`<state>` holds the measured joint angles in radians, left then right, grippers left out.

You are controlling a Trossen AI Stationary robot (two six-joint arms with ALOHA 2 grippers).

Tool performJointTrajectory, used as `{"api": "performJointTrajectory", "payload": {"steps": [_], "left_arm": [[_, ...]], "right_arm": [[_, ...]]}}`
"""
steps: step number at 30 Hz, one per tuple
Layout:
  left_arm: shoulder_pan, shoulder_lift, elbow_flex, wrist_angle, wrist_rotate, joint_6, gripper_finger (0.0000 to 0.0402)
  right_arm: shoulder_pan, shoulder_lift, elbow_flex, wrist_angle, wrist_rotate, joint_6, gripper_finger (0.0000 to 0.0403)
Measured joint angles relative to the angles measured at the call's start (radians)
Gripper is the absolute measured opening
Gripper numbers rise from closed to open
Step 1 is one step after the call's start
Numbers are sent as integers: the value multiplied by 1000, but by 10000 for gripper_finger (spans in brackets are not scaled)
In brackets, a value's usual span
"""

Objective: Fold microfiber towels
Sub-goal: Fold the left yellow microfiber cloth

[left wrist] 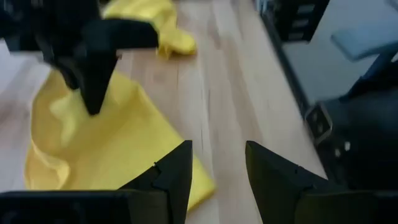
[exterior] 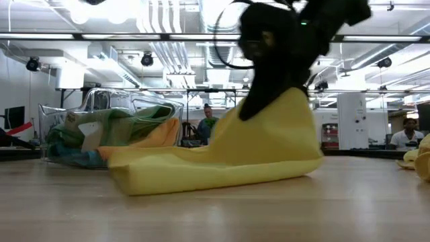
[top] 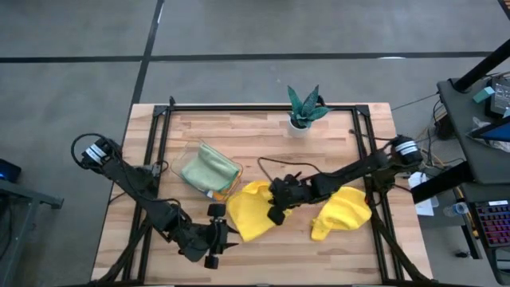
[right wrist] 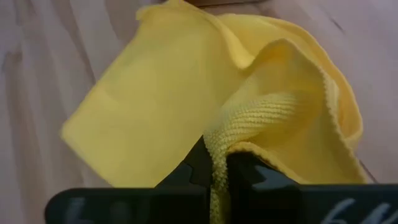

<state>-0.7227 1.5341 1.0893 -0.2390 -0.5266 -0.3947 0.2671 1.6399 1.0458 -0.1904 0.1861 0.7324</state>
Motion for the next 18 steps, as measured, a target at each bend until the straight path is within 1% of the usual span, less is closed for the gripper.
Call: {"api": "performJointTrajectory", "payload": {"steps": [5,7,10,11,14,18], "left_arm": [[-15,0,-25,-163,-2,-207,134],[-21,0,-48,-189,-4,-289,134],[-28,0,-96,-192,5,-371,134],[-31,0,-112,-190,6,-395,134],[-33,0,-153,-187,11,-440,134],[-32,0,-184,-156,10,-464,134]], "right_arm": [[-1,116,151,-81,-1,-77,12],[-1,154,210,-141,-1,-102,12],[-1,193,284,-280,14,-186,12],[0,202,307,-330,45,-207,12],[1,214,366,-501,181,-223,12],[-3,215,423,-673,316,-199,12]]}}
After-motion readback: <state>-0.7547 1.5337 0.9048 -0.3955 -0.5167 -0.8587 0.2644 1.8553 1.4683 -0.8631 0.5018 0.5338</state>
